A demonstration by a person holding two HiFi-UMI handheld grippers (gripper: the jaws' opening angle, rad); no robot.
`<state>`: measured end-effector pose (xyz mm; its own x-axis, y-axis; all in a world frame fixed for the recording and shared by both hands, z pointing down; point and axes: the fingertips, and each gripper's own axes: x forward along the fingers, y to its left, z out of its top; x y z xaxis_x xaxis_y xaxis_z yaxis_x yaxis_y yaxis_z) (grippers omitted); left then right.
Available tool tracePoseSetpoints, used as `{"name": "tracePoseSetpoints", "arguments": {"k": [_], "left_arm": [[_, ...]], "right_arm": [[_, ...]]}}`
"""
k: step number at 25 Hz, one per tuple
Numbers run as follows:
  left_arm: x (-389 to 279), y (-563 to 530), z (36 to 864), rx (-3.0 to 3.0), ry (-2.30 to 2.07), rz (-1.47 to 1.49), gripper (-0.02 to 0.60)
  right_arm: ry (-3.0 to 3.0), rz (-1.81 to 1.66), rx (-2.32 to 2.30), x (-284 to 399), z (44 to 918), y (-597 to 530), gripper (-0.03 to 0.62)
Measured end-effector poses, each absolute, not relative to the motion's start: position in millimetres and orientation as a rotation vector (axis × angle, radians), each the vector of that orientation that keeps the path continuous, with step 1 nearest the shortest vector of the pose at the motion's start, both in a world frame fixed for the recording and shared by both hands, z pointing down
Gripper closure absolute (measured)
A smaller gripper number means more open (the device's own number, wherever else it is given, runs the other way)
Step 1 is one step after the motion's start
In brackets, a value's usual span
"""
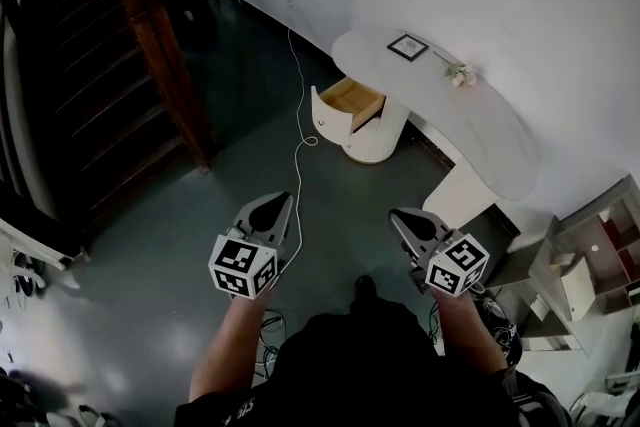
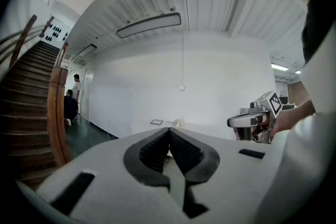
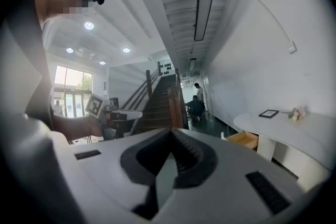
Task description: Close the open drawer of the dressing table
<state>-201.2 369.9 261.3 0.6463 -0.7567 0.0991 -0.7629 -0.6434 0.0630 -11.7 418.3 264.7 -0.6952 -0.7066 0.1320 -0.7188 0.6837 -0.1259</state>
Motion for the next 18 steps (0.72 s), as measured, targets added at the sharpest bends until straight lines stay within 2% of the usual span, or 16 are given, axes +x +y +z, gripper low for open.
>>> {"name": "tracePoseSetpoints", "arguments": {"k": [10, 18], "left_arm": [[-188.3, 290.6, 280.5, 2.707, -1.265, 0.146, 0.574], [-166.3, 186.0, 274.4, 2.681, -1.342, 0.201, 0.574]], "right_arm": [[-2.859, 0.399, 1.106, -11.1, 290.2, 333.0, 0.589], [-2.892, 0.450, 1.019, 7.6, 294.9, 216.3, 0.588]]}}
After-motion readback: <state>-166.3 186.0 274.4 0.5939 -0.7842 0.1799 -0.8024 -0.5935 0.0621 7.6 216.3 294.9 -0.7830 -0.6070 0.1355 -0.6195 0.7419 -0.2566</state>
